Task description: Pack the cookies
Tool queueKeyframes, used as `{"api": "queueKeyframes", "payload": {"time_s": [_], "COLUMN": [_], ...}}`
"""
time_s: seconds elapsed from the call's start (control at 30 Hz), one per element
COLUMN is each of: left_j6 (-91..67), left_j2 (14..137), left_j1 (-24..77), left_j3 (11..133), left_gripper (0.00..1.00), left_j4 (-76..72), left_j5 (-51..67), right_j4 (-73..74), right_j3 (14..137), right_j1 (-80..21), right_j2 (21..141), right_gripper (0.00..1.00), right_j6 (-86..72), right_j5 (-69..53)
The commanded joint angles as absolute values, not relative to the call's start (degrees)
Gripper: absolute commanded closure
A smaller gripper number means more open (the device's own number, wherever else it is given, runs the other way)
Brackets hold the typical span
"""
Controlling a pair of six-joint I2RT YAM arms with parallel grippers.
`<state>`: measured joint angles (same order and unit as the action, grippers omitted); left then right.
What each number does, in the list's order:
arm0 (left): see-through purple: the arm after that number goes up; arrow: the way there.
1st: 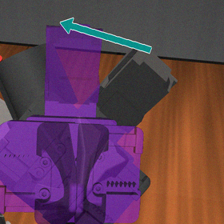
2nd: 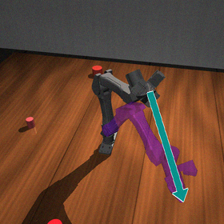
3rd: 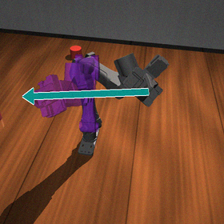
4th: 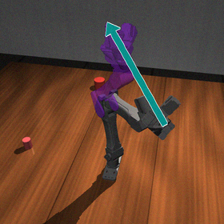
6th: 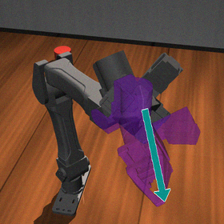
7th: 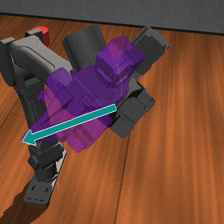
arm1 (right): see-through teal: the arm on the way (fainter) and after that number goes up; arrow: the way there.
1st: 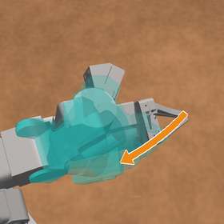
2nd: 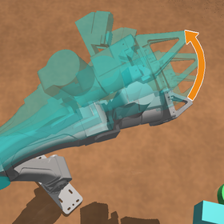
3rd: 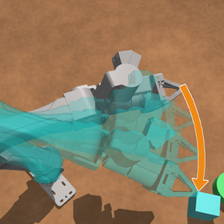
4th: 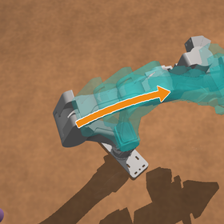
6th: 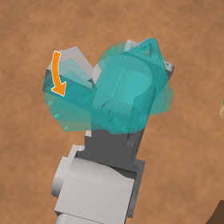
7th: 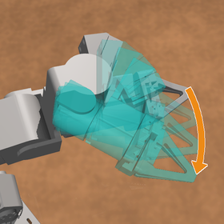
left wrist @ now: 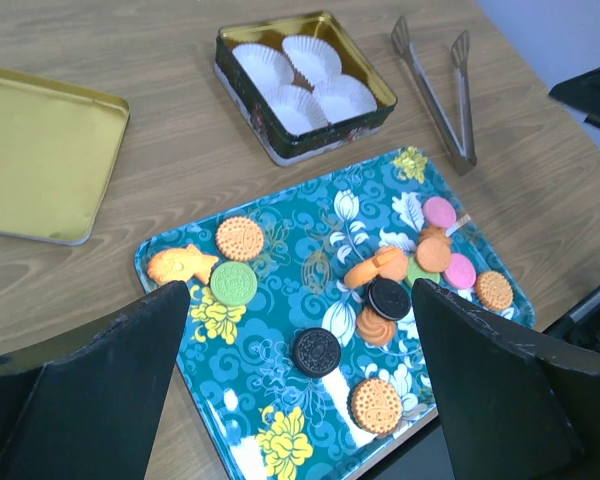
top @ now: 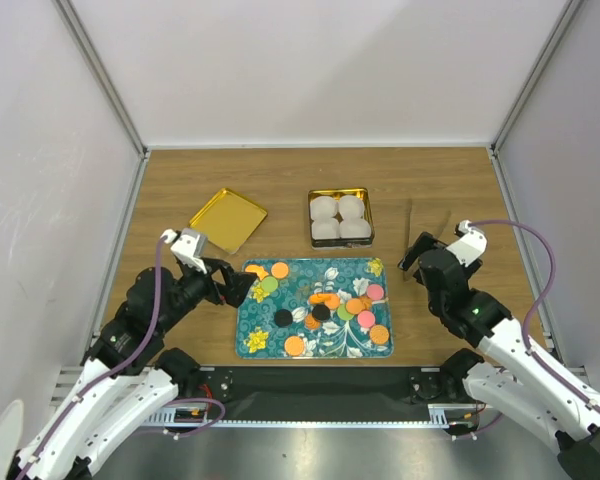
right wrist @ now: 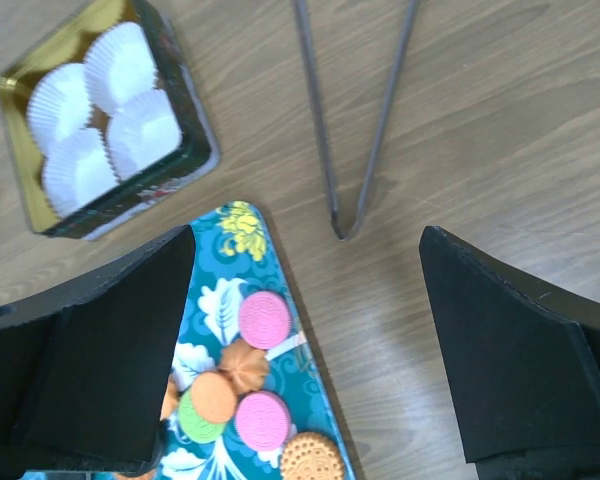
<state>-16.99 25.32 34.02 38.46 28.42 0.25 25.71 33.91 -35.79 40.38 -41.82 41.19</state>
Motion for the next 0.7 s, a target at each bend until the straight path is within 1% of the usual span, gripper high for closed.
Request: {"api": "queueKeyframes", "payload": {"time_s": [0.0, 0.13, 0.17, 0.27, 0.3, 0.33, 0.43, 0.53, 0.67], "left_j6": [-15.73, -15.91, -15.91, -15.91, -16.0, -15.91, -15.82, -15.56, -15.47], "left_j2": [23.64, 24.78, 24.87, 24.96, 24.96, 25.05, 25.66, 26.19, 26.28], "left_j1": [34.28, 34.37, 34.37, 34.37, 34.45, 34.45, 34.45, 34.45, 34.45], "left_j3": [39.99, 40.16, 40.17, 40.08, 40.08, 39.99, 40.08, 40.08, 39.99], "left_gripper": [0.0, 0.0, 0.0, 0.0, 0.0, 0.0, 0.0, 0.0, 0.0], "left_j4": [27.25, 27.77, 27.86, 27.69, 27.95, 27.86, 27.95, 27.95, 27.77], "left_j5": [1.06, 0.35, 0.44, 0.35, 0.18, 0.18, 0.96, 1.58, 2.28], "right_j4": [27.06, 29.44, 30.49, 29.71, 28.84, 28.22, 26.37, 24.61, 22.5], "right_j3": [36.73, 40.51, 42.52, 44.64, 44.82, 45.09, 45.79, 47.45, 49.83], "right_j1": [-35.33, -32.53, -31.3, -24.37, -19.39, -17.34, -10.31, -8.09, -7.82], "right_j2": [42.01, 46.4, 49.1, 53.07, 55.52, 57.03, 62.3, 67.21, 72.24], "right_gripper": [0.0, 0.0, 0.0, 0.0, 0.0, 0.0, 0.0, 0.0, 0.0], "right_j6": [-41.22, -38.68, -37.71, -35.25, -34.03, -33.23, -31.56, -30.68, -30.5], "right_j5": [43.68, 42.55, 41.84, 36.14, 34.12, 30.53, 25.51, 23.3, 22.68]}}
